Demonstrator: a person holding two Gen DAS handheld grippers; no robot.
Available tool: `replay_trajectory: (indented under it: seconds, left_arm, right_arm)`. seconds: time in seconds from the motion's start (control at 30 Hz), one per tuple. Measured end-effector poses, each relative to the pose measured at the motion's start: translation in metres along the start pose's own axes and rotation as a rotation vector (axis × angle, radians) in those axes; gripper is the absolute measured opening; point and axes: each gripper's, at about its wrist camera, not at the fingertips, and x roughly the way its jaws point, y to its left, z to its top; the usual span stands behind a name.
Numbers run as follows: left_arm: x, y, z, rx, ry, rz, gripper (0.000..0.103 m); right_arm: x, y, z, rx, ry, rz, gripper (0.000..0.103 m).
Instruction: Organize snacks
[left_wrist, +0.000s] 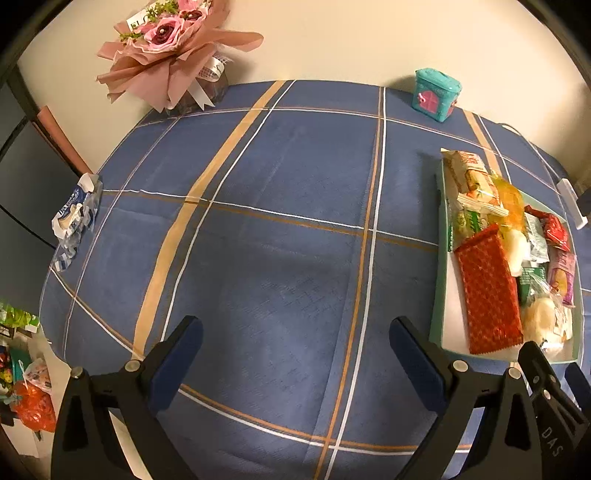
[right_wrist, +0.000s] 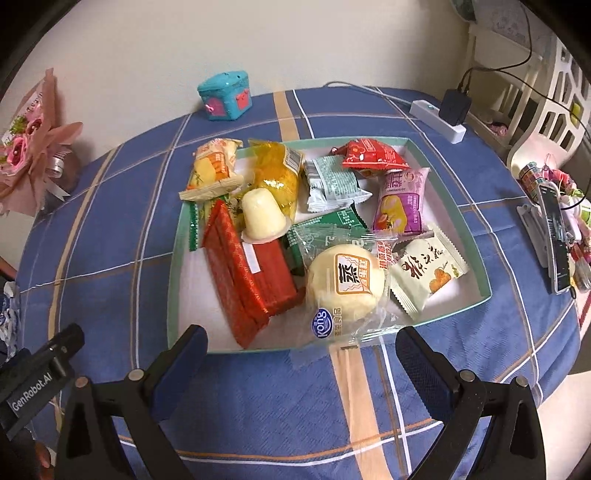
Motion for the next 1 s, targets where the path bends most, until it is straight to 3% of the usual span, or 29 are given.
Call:
replay_trajectory:
  seconds: [0.2, 1.0]
  left_arm:
    - [-0.011, 0.003, -0.005, 0.012, -0.034, -0.017, 0.101]
    - [-0.008, 0.003, -0.001, 0.026, -0.026, -0.043, 0.101]
  right_arm:
    - [-0.011, 0.006, -0.001, -0.02, -0.04, -0.008, 0.103]
    - [-0.003, 0.003, 0.003, -0.019, -0.004, -0.024, 0.103]
